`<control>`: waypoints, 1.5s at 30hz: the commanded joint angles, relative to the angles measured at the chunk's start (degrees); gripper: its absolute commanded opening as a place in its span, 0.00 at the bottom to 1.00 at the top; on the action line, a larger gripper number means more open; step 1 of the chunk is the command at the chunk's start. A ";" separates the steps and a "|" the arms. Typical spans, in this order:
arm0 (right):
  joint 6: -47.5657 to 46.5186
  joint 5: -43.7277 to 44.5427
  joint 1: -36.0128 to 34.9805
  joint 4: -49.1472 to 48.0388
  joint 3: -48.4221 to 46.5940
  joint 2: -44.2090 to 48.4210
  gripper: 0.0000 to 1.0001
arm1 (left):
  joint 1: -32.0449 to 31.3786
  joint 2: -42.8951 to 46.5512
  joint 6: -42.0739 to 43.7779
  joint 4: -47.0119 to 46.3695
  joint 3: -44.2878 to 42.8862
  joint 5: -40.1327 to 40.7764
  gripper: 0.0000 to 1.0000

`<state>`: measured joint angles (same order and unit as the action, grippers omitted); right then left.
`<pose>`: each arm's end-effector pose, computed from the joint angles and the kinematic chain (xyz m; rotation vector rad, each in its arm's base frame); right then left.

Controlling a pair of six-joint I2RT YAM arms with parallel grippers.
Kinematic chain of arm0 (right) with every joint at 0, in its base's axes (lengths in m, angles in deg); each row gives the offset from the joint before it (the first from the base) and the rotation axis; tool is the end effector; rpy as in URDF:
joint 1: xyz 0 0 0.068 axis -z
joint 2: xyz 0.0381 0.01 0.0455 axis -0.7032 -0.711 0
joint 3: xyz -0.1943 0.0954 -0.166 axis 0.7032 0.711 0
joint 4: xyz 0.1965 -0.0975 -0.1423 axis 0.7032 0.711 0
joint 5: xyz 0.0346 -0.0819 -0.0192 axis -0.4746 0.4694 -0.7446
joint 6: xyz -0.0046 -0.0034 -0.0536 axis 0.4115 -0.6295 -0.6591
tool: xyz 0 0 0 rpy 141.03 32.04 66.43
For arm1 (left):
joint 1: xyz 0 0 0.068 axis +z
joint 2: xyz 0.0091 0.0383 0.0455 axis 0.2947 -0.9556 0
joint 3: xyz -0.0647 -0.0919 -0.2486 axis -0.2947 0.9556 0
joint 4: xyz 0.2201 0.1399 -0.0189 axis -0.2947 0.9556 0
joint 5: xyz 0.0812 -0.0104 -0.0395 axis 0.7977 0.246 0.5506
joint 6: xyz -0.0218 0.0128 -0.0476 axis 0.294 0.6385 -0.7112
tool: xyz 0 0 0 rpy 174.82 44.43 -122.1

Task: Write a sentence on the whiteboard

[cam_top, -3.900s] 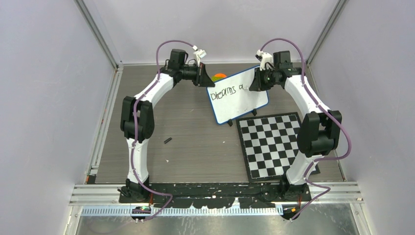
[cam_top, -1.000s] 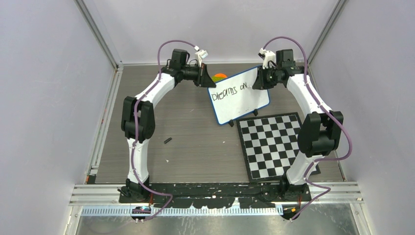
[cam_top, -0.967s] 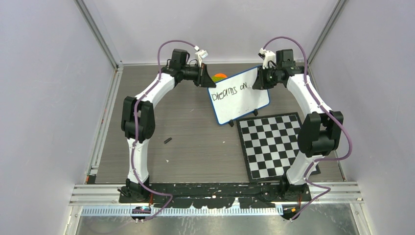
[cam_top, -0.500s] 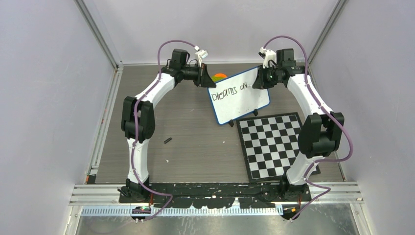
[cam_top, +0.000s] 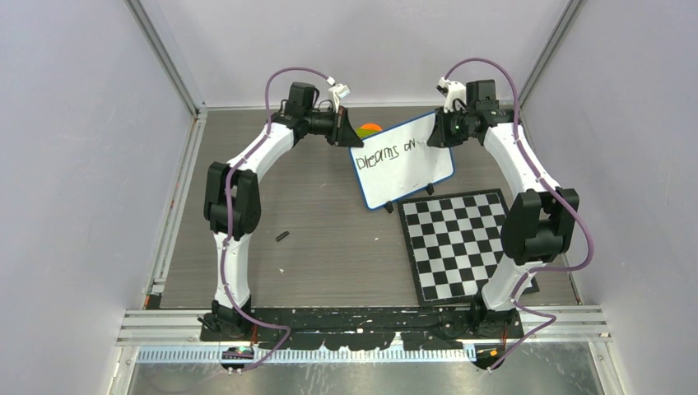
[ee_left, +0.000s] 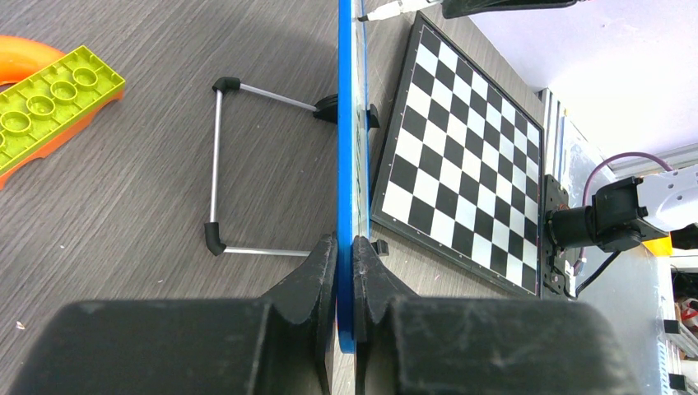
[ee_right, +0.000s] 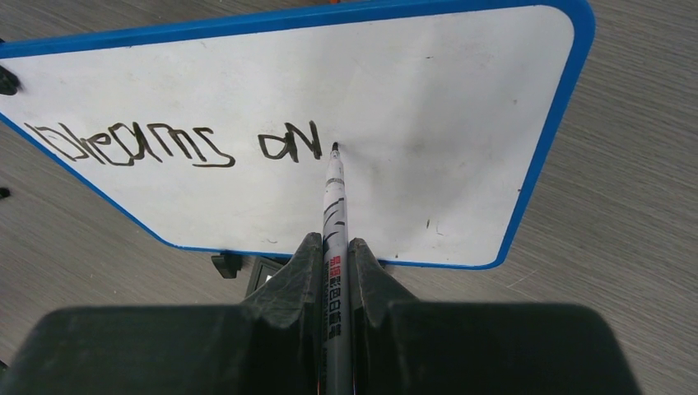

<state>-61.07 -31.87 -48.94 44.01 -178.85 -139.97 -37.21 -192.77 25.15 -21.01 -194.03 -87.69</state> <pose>0.3927 0.0431 0.3145 -0.4325 2.3132 0.4431 0.4512 -0.1962 0.2700 0.7976 1.9999 -1.3375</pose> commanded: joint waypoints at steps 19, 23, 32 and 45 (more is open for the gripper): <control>0.49 -1.16 0.54 -1.33 -5.77 -2.09 0.00 | -2.98 -2.44 1.60 5.41 0.09 -1.27 0.00; 0.16 -1.80 0.33 -0.97 -4.76 -1.74 0.00 | -3.03 -2.44 1.59 5.50 0.09 -1.27 0.00; -1.14 -1.05 0.38 -1.04 -1.02 -0.70 0.00 | -3.04 -2.44 1.69 5.58 0.22 -1.27 0.00; -3.15 3.42 1.79 0.36 -3.10 -0.95 0.00 | -2.95 -3.02 2.49 6.71 -0.66 -0.93 0.00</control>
<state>-62.36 -31.89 -47.78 45.45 -179.84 -141.88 -37.24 -192.82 25.24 -20.64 -194.23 -87.36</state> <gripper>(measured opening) 0.162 0.092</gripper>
